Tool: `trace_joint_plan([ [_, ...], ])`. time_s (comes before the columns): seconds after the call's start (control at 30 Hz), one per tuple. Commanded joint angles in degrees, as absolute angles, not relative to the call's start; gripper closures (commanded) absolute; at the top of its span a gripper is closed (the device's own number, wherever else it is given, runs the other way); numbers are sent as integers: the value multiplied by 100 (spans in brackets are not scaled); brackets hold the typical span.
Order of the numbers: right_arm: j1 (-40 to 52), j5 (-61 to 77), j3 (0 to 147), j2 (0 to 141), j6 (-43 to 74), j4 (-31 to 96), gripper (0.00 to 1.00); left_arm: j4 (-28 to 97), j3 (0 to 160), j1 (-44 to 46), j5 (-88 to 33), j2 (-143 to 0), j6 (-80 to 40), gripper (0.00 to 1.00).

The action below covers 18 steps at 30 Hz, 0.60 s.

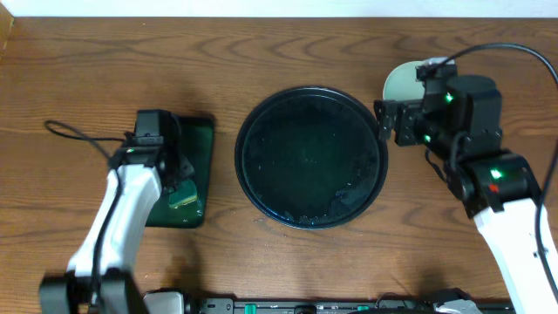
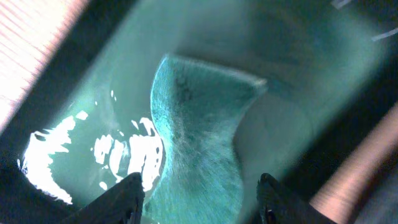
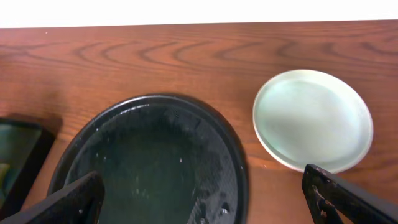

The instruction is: Clean dirty plates on tray and stack at the side

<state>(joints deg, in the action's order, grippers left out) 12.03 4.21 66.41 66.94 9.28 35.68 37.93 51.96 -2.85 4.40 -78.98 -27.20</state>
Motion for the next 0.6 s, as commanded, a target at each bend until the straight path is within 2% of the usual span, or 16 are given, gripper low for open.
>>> trace_joint_plan([
  [0.0, 1253, 285, 6665, 6252, 808, 3841, 1, 3929, 5535, -283, 202, -6925, -2755, 36],
  [0.13, 1332, 298, 6665, 5647, 808, 4611, 1, 4346, 5535, -283, 64, -5704, -2753, 33],
  [0.17, 1361, 303, 6663, 5498, 816, 4801, 1, 4471, 5535, -283, 62, -5443, -2753, 22],
  [0.43, 1509, 305, 6622, 4414, 873, 5922, 1, 4737, 5535, -283, 62, -4025, -2755, 21],
  [0.57, 1509, 307, 6622, 4344, 875, 5964, 1, 4737, 5535, -283, 62, -3780, -2755, 21],
])
